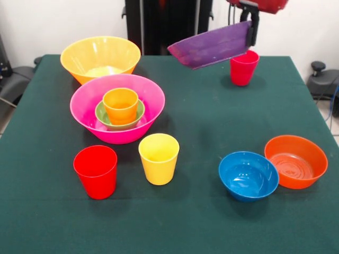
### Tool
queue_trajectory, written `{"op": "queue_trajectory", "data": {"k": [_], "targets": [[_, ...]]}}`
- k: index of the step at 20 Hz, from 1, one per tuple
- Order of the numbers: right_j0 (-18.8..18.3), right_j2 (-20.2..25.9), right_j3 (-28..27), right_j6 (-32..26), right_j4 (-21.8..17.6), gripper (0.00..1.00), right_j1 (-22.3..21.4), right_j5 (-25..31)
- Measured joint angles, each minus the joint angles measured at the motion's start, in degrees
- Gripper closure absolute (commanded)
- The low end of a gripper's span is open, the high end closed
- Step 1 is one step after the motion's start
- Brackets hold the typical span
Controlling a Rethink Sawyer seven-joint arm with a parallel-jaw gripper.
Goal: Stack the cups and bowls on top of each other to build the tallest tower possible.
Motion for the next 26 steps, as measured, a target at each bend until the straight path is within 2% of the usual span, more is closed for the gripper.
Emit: {"op": "queue_trajectory", "data": {"k": [8, 26], "targets": [[-4.85, 3.92, 1.71, 0.0, -1.47, 1.0, -1.0, -0.01], [-18.17, 14.42, 2.14, -0.02, -10.1, 1.0, -1.01, 0.58]]}}
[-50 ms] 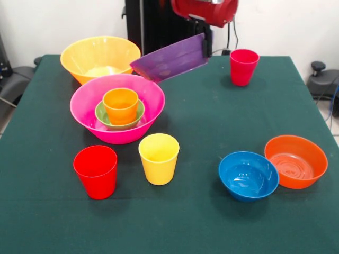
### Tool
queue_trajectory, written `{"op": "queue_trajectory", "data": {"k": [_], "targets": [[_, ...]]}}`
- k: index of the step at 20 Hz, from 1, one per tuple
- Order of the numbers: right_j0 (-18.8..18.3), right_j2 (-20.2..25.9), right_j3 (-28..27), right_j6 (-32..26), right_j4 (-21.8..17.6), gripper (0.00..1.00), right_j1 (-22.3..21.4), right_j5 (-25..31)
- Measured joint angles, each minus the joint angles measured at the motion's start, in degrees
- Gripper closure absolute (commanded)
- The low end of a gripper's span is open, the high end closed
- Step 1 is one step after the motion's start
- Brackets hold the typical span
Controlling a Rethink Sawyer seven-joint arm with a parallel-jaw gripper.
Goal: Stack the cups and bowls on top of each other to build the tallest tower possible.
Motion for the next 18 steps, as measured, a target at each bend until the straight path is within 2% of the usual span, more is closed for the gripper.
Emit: {"op": "queue_trajectory", "data": {"k": [18], "targets": [[-7.88, 8.93, 0.06, -0.05, -5.1, 1.0, -3.67, 8.17]]}}
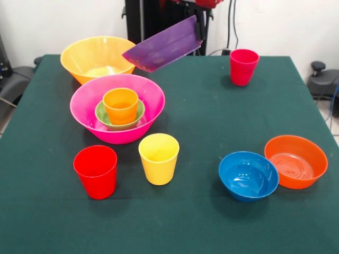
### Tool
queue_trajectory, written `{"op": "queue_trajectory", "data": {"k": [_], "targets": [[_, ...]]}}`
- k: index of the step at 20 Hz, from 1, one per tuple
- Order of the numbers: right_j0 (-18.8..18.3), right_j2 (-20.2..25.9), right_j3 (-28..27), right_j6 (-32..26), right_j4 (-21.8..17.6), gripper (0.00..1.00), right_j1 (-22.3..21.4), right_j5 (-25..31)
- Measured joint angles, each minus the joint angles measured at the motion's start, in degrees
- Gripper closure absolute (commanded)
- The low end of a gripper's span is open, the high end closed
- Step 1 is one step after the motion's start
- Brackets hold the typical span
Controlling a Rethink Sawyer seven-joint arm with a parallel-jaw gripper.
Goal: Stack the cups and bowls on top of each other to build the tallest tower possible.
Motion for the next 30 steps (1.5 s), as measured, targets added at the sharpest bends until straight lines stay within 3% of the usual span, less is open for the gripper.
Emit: {"op": "queue_trajectory", "data": {"k": [10, 30], "targets": [[-5.49, 4.76, -0.55, -1.32, -3.89, 1.0, 0.69, 2.73], [-14.77, 13.93, -2.33, -5.07, -11.36, 1.0, 7.59, 3.36]]}}
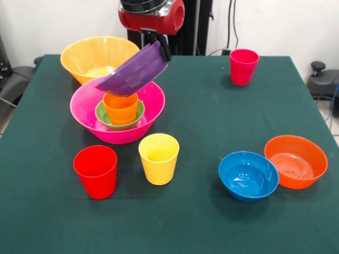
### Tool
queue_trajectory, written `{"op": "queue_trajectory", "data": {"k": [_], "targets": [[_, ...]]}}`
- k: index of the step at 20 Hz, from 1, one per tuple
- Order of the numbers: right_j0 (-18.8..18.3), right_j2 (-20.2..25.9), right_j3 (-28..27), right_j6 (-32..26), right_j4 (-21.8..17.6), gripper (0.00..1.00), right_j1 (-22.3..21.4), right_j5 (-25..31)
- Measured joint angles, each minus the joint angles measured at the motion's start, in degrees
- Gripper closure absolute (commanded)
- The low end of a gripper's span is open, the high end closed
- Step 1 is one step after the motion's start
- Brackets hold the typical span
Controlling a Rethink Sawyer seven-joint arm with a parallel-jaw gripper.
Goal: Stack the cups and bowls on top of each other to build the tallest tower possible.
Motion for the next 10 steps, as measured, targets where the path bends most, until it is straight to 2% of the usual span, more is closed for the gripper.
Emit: {"op": "queue_trajectory", "data": {"k": [10], "targets": [[-3.16, 3.62, 0.0, -0.11, -1.8, 1.0, 0.55, 1.38]]}}
